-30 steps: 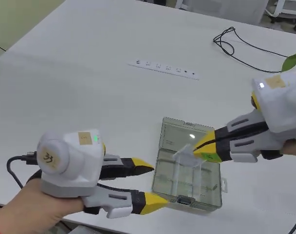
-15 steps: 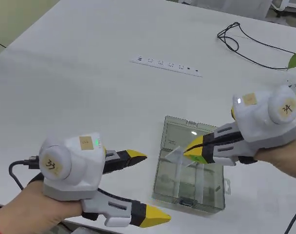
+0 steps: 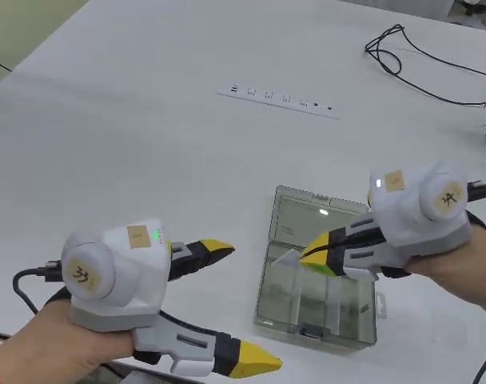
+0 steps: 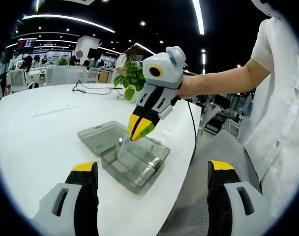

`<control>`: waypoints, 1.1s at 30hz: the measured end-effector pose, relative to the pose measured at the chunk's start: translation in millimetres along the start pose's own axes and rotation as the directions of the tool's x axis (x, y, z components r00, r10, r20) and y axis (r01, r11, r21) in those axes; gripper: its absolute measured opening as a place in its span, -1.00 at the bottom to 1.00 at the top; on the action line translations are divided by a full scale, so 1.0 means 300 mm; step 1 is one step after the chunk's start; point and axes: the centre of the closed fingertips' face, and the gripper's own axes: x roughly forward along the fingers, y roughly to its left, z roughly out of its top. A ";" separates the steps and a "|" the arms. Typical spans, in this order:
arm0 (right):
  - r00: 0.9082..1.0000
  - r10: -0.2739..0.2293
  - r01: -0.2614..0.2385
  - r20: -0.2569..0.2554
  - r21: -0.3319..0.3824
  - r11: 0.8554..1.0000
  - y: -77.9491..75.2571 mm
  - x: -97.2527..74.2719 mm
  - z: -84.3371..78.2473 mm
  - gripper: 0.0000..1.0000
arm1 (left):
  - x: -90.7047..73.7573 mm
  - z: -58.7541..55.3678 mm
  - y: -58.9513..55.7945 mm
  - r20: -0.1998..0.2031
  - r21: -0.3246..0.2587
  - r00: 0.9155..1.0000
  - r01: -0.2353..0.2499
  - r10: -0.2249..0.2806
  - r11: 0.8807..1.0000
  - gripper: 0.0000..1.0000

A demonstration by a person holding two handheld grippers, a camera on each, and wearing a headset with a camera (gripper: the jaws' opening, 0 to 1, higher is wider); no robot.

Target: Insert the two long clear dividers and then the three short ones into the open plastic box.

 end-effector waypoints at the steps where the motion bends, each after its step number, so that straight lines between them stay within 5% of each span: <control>1: 1.000 0.002 -0.002 0.001 0.004 1.000 -0.002 0.000 -0.002 -0.95 | 0.001 -0.001 0.002 0.000 0.000 1.000 -0.002 0.002 1.000 0.91; 14: 1.000 -0.013 0.013 0.013 -0.008 1.000 -0.002 0.015 -0.009 -0.96 | 0.009 0.005 0.011 0.013 -0.008 1.000 -0.003 0.003 1.000 0.91; 33: 1.000 -0.002 0.002 0.003 -0.046 0.999 0.002 0.117 -0.038 -0.96 | 0.003 -0.005 0.005 0.016 -0.013 1.000 -0.009 0.009 1.000 0.90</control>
